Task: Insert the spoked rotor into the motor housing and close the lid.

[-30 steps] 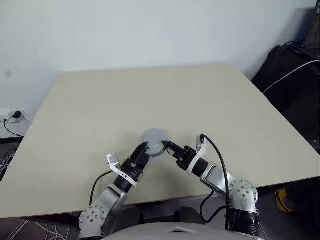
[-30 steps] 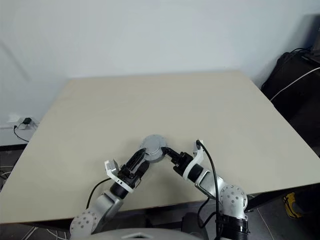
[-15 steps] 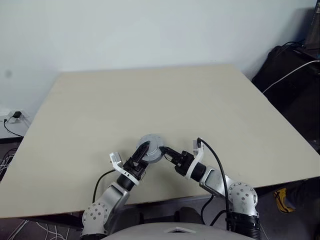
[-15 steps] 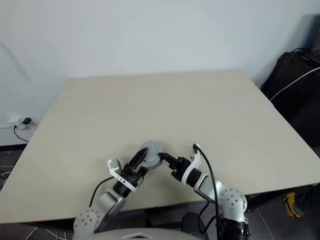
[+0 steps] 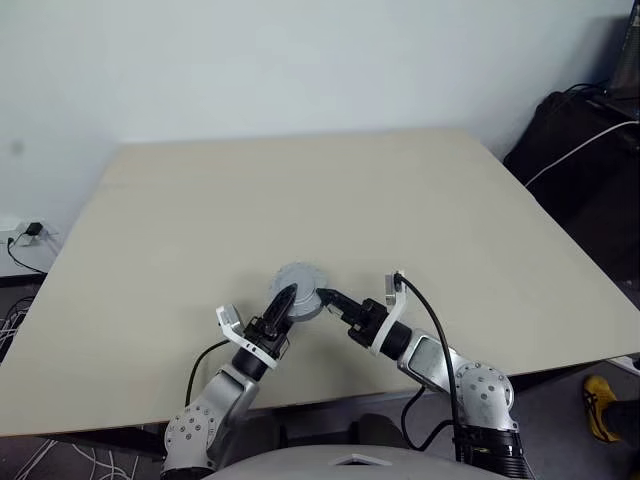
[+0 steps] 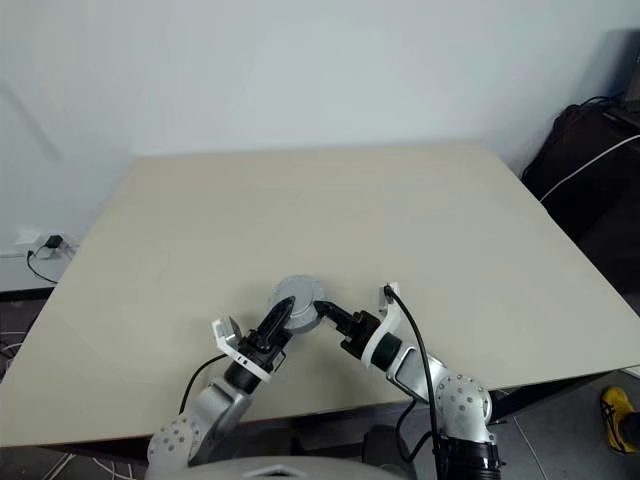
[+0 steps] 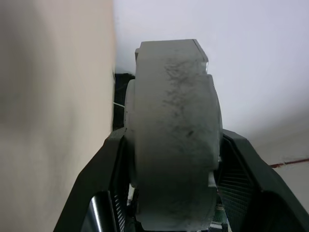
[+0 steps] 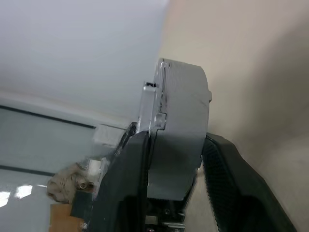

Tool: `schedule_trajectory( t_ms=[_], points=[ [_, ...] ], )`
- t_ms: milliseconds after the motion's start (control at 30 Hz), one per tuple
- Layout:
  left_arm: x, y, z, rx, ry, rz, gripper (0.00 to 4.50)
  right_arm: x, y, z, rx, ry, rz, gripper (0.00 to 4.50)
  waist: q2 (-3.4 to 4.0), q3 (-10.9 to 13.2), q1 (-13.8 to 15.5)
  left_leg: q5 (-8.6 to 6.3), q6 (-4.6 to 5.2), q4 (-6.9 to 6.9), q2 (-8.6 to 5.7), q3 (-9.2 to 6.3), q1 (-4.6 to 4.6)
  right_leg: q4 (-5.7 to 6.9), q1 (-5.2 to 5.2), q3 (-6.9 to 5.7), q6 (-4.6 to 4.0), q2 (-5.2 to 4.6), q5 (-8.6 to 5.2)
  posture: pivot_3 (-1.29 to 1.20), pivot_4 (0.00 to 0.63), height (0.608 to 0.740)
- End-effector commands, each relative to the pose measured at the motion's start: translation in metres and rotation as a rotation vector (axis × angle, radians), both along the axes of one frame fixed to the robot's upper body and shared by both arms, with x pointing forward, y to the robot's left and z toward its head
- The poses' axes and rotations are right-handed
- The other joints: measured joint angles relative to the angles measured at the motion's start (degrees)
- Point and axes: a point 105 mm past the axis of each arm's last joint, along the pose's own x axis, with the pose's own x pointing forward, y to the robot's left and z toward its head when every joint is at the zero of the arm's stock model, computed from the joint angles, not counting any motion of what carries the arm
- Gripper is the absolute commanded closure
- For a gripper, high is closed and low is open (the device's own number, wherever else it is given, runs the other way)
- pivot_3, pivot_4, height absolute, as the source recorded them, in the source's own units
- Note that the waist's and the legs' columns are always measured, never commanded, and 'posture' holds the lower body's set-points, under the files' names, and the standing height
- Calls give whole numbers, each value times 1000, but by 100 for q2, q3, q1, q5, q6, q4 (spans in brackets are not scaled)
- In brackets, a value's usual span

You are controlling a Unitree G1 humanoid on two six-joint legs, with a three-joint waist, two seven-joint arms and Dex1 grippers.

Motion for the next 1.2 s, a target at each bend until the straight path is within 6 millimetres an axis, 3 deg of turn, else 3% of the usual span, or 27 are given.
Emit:
schedule_trajectory(
  t_ms=[33,200,433,567,800,900,1100,1200],
  points=[
    [9,-11,21,-79,-66,48,2379,3,-4,17,0,-85,-1,1581,-5,3,-1,0,0,0,0,0,0,0,0,1,0,0,0,0,0,740],
    [17,2,19,-20,-69,126,2379,0,-19,16,-115,-149,-9,16,-5,3,7,0,0,0,1,0,0,0,0,1,0,2,0,0,0,740],
    [49,32,16,158,-61,308,2380,1,-35,-13,-720,-487,15,0,-21,10,9,4,-7,5,-32,4,8,0,10,4,5,8,3,0,0,740],
    [69,44,16,197,-40,369,2380,-3,-39,-25,-849,-610,22,0,-32,10,12,10,-16,4,-34,-7,12,1,46,5,7,13,5,0,0,740],
    [110,56,5,277,58,413,2380,-3,-62,-42,-997,-653,-64,0,-72,15,61,14,-21,10,-47,-14,26,-1,66,9,12,13,8,0,0,740],
    [125,56,0,301,102,417,2380,-5,-68,-49,-1085,-688,-60,0,-91,27,94,22,-35,12,-47,-14,26,-1,68,9,15,13,10,0,0,740],
    [145,47,5,319,94,387,2380,-11,-73,-55,-1088,-656,-93,0,-106,34,134,25,-40,8,-48,-13,25,-6,67,12,15,14,10,0,0,740],
    [151,46,-2,372,139,385,2380,-12,-72,-56,-1092,-653,-91,0,-107,35,132,26,-41,8,-48,-12,25,-6,68,14,15,14,10,0,0,740]
  ],
)
